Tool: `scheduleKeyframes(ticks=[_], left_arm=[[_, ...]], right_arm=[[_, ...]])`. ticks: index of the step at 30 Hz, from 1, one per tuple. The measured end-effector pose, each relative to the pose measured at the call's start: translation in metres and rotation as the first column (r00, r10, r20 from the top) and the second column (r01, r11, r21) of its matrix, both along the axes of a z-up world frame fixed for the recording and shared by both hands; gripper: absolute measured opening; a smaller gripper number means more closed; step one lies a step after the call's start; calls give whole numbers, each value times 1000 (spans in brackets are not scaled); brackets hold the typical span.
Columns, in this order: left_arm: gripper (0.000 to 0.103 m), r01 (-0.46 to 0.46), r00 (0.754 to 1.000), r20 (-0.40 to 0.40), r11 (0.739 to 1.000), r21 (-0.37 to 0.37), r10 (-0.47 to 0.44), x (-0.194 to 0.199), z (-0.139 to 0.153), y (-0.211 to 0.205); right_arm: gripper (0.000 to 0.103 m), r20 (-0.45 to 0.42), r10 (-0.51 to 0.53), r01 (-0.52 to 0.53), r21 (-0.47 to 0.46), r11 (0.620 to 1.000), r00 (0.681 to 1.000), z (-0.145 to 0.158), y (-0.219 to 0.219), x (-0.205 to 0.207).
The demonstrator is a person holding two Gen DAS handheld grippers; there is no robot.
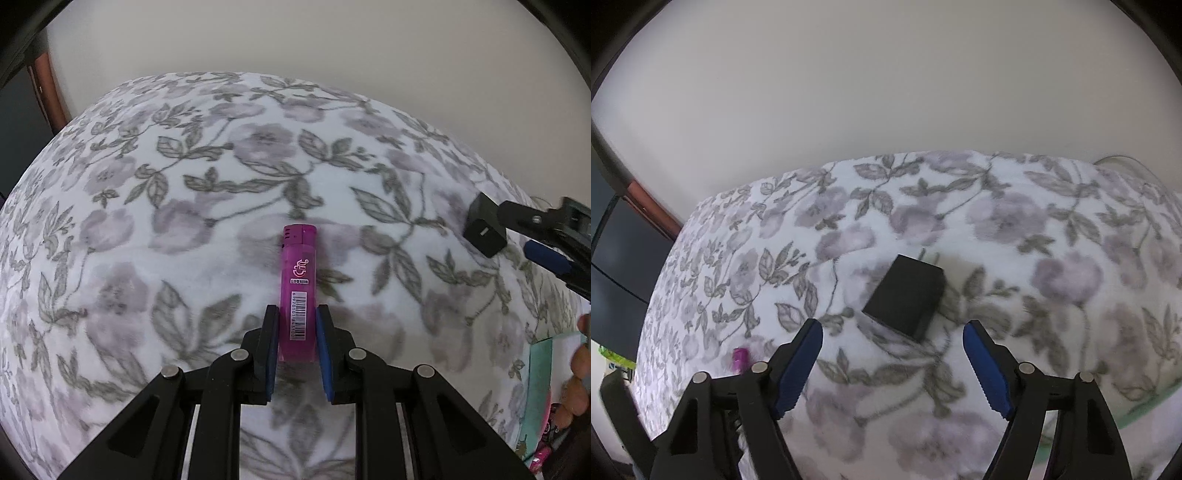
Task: Organize rigid objects
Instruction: 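Grasp the pink lighter with the left tool while the right tool grasps the black charger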
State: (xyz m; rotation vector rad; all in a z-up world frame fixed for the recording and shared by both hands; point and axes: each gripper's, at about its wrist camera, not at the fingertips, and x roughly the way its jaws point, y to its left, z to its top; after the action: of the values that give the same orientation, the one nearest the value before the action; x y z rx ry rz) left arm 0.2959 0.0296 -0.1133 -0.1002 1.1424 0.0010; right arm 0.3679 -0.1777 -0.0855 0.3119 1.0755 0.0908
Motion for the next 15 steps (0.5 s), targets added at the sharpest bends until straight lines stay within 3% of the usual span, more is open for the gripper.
scheduleKeyframes(ticks=[6, 10, 15], left_arm=[[21, 4, 1000, 13, 1000, -3, -4, 1, 0, 9], [21, 17, 1000, 24, 1000, 25, -17, 2, -1, 7], [21, 3, 1000, 25, 1000, 27, -4, 5, -1, 7]], right_arm=[[72, -5, -37, 36, -51, 998, 999, -12, 12, 19], [52, -43, -57, 52, -98, 994, 997, -22, 16, 28], [50, -43, -43, 37, -126, 991, 998, -20, 15, 20]])
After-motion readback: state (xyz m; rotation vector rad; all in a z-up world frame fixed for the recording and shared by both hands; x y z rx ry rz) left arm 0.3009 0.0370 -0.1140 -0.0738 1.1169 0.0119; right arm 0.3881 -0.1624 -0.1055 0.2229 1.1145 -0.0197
